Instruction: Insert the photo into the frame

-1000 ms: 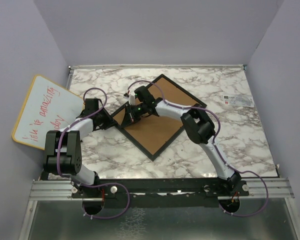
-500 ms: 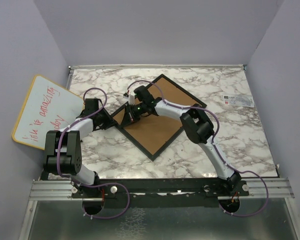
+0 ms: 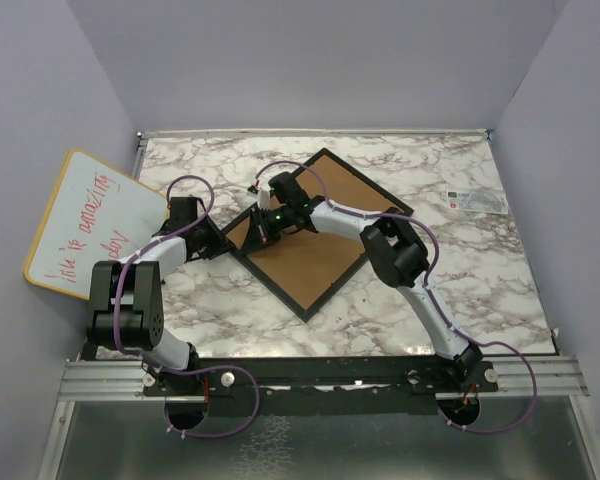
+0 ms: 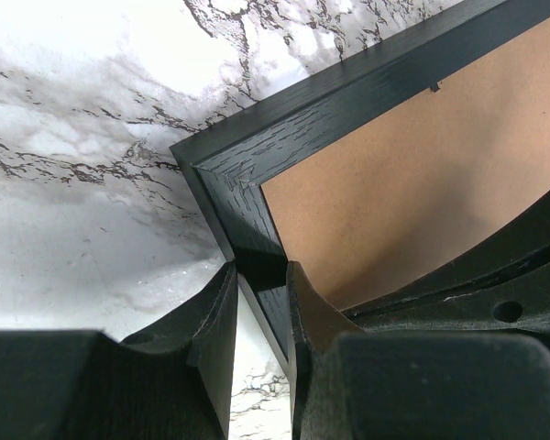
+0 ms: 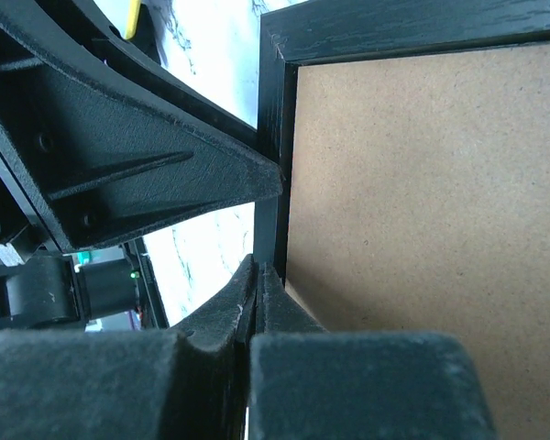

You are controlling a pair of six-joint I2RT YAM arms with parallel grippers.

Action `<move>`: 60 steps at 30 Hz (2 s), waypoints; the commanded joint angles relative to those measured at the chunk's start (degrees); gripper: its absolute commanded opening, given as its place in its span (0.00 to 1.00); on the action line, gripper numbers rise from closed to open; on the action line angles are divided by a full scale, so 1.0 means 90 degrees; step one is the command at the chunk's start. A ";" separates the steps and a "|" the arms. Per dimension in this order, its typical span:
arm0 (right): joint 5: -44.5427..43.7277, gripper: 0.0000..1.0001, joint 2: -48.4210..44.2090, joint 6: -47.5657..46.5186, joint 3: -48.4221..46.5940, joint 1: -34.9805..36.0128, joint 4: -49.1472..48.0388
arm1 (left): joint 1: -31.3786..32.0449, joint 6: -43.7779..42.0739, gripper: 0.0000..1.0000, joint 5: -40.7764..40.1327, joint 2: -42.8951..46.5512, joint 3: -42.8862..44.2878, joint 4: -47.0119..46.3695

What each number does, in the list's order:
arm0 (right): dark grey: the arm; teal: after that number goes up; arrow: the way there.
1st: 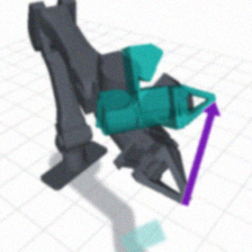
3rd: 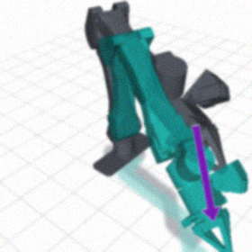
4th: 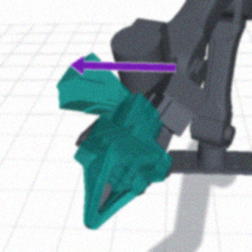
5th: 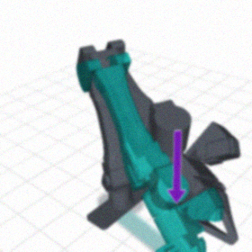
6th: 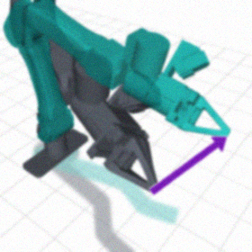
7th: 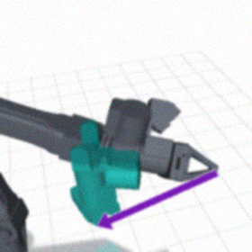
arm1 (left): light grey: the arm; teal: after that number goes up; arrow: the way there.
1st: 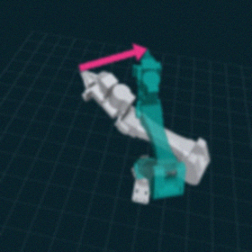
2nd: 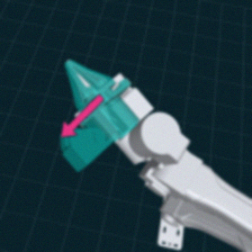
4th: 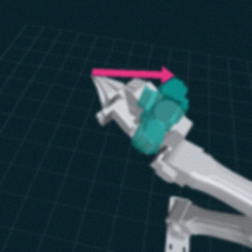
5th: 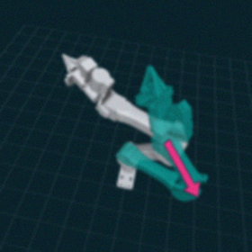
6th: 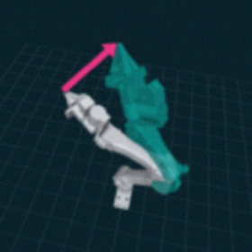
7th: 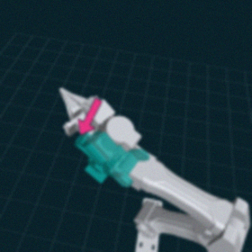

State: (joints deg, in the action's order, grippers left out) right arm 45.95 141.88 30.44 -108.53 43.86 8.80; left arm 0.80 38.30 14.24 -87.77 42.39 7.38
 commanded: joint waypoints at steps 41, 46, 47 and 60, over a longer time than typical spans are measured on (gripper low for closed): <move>-0.1894 0.04 -0.1382 -0.0284 0.1819 -0.0685 0.0150 | -0.0030 -0.0388 0.05 -0.0507 -0.0350 -0.0091 0.0583; -0.0641 0.12 -0.2057 -0.0642 0.2242 -0.0691 -0.0151 | -0.0030 -0.0374 0.16 -0.0284 -0.0103 0.0082 0.0572; -0.0373 0.13 -0.2099 -0.0726 0.2308 -0.0689 -0.0171 | -0.0030 -0.0378 0.22 -0.0183 -0.0007 0.0114 0.0571; 0.1425 0.27 -0.2618 -0.1410 0.3569 -0.0307 -0.0588 | 0.0229 -0.0275 0.70 0.1004 0.1062 -0.0566 0.0156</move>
State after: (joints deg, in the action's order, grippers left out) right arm 52.69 120.62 20.45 -78.15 39.79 5.10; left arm 1.17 35.75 20.10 -80.25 40.73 9.23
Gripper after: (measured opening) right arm 0.267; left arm 0.688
